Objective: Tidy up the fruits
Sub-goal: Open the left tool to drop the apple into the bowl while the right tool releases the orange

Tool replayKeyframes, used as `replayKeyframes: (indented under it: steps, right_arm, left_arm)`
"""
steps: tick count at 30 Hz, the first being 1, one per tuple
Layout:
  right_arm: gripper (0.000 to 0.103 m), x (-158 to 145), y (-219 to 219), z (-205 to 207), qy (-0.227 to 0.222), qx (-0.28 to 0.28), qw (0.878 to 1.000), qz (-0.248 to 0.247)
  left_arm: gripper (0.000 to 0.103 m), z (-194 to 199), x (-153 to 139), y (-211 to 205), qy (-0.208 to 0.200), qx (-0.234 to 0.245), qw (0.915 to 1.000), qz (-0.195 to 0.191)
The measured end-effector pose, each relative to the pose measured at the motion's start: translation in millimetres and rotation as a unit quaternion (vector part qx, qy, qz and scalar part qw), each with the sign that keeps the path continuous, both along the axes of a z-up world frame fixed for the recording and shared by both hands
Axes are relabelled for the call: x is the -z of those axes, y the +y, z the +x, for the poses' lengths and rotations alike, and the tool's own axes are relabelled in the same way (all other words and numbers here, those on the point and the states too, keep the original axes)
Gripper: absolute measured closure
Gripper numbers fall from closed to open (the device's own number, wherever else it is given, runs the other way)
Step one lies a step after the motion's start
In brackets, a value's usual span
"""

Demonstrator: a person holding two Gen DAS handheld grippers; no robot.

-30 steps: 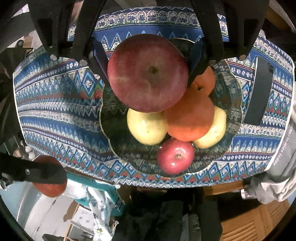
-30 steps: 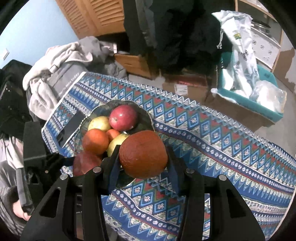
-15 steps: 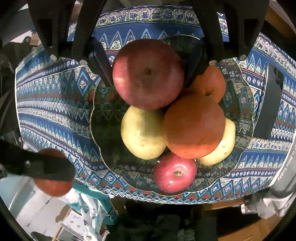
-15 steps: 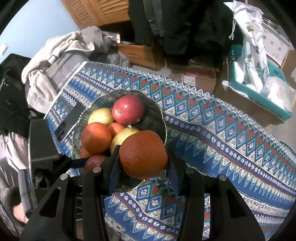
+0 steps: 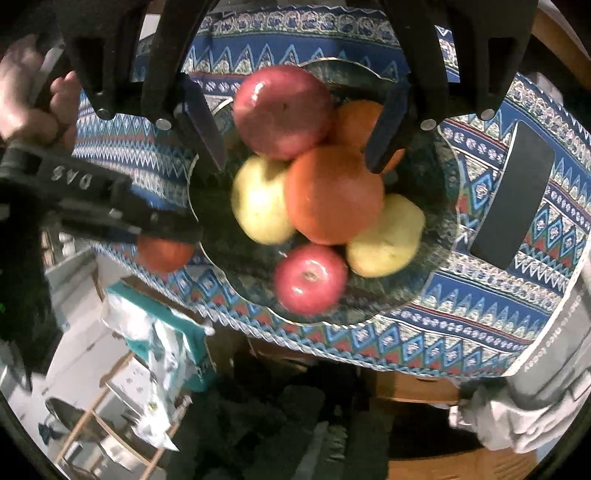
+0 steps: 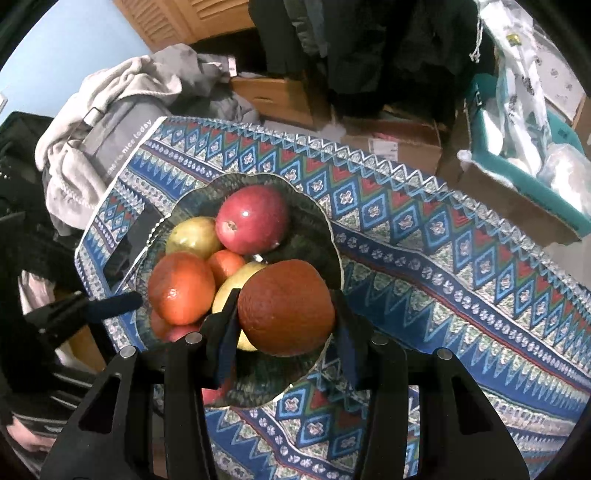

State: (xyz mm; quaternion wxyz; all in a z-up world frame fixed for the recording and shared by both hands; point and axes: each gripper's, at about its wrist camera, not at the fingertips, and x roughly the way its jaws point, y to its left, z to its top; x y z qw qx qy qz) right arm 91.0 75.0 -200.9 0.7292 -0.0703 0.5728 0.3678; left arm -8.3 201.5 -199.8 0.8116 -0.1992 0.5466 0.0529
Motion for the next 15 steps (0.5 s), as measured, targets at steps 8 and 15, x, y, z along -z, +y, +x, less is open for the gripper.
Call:
replayKeyframes:
  steps: [8,15]
  right_arm:
    - [0.057,22,15,7,0.014,-0.004,1.0,-0.015]
    - [0.052,23,21,12,0.01,0.0,1.0,-0.013]
  left_arm:
    - [0.024,2,3,30,-0.007,-0.042,0.999,-0.009]
    - [0.024,1,8,37,0.0,-0.051,0.9983,-0.027]
